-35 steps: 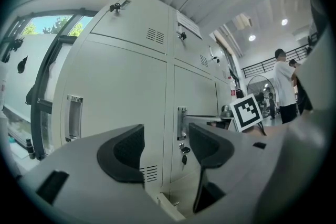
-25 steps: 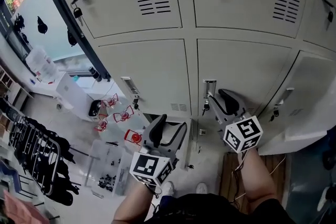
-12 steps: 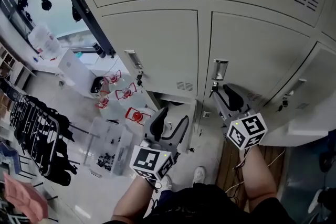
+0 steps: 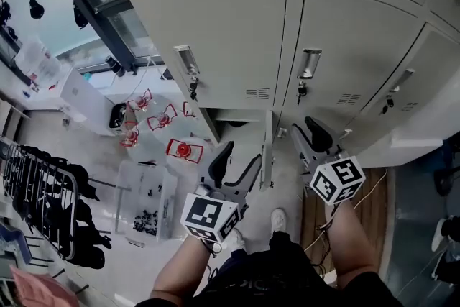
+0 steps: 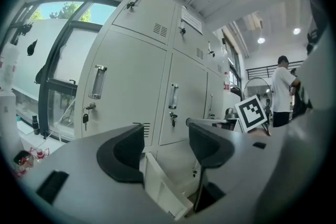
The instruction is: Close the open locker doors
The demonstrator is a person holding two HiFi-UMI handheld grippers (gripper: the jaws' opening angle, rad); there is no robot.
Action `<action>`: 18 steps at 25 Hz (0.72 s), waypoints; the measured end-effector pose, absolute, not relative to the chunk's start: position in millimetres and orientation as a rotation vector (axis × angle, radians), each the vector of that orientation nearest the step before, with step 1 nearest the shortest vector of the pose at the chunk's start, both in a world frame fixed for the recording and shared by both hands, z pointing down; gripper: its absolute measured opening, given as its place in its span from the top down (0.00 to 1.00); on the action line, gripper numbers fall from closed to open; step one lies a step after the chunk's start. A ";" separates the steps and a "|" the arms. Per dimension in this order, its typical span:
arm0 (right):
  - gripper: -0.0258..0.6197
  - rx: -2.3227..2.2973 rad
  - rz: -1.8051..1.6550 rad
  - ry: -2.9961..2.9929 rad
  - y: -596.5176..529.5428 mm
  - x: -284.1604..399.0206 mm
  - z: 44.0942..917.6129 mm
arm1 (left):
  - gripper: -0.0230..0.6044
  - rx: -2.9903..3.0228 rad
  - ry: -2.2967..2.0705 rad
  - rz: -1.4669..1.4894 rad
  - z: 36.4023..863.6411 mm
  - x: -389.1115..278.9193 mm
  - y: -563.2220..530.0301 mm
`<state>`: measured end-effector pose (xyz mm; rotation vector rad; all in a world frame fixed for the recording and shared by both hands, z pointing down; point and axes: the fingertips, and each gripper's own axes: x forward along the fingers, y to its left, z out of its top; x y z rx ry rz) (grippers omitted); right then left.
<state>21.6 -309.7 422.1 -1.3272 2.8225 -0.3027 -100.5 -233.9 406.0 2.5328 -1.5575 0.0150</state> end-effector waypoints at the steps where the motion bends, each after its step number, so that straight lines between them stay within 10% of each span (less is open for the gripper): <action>1: 0.72 -1.356 -0.314 2.811 -302.6 21.6 425.7 | 0.53 2.549 -1.531 0.021 409.1 -100.8 -230.1; 18: 0.72 -1.693 -0.474 2.638 -221.1 61.1 495.3 | 0.47 2.591 -1.169 0.264 520.0 -49.4 -190.6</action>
